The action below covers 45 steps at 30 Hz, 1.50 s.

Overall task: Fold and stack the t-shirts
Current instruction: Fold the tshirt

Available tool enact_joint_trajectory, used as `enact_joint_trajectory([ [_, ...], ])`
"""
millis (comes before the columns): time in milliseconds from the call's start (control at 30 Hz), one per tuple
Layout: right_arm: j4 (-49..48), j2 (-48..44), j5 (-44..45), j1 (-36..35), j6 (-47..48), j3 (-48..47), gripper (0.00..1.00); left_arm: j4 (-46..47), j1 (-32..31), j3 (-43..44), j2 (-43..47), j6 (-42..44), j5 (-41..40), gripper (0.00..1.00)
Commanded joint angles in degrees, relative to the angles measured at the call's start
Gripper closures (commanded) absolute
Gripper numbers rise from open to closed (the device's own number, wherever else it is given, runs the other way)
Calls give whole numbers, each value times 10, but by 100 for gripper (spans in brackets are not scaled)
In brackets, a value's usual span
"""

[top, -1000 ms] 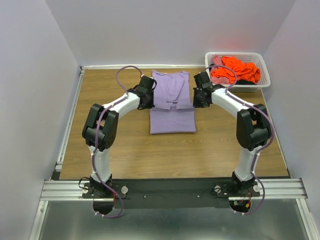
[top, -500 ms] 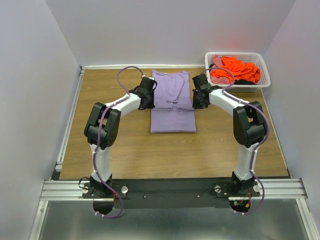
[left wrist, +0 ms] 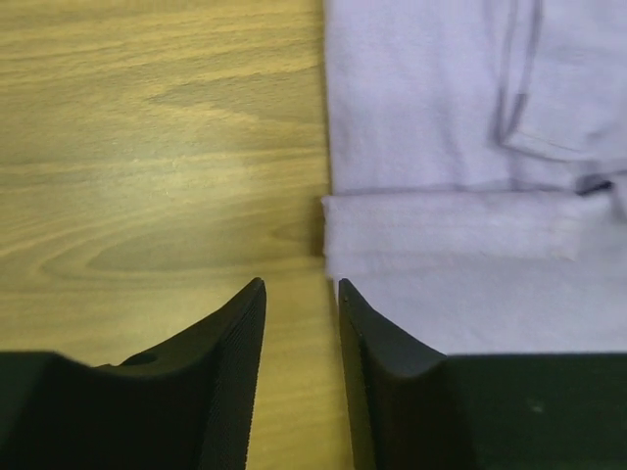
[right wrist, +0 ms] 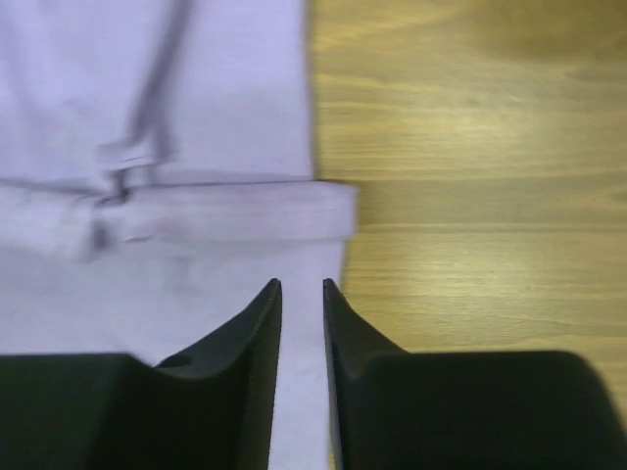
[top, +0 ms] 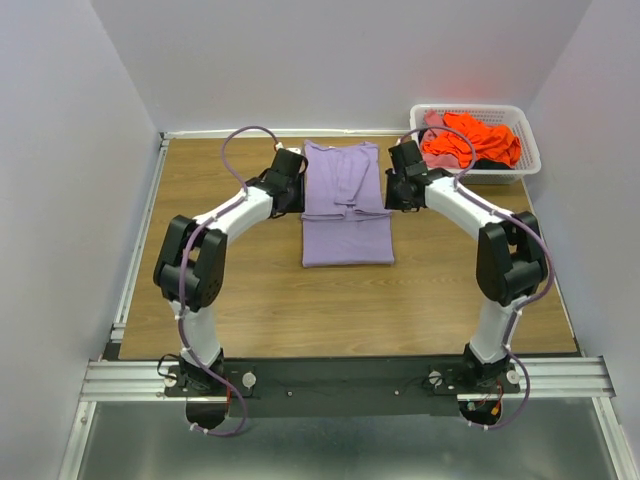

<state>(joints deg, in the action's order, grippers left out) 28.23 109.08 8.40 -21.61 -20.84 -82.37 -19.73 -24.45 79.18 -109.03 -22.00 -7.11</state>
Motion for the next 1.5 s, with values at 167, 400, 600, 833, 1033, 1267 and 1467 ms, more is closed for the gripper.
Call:
enact_joint_trajectory([
  [167, -68, 3, -133, -50, -25, 12, 81, 15, -87, -61, 58, -39, 48, 78],
  [400, -116, 58, -184, -63, -42, 10, 87, 34, -118, -88, 10, -46, 61, 83],
  [600, -149, 99, -200, -66, -52, 5, 89, 52, -126, -124, -20, -45, 63, 83],
  [833, -149, 145, -128, -65, -24, -42, 89, 53, -128, -144, -40, -38, 85, 90],
  [1033, -150, 198, -59, -38, 12, -162, 89, 58, -133, -186, -13, -39, 82, 90],
  [1267, -152, 184, -120, -22, 45, -209, 87, 58, -135, -233, 31, -42, 81, 90],
  [1467, -187, 63, -173, -20, 27, -44, 87, 56, -135, -257, 105, -54, 51, 88],
])
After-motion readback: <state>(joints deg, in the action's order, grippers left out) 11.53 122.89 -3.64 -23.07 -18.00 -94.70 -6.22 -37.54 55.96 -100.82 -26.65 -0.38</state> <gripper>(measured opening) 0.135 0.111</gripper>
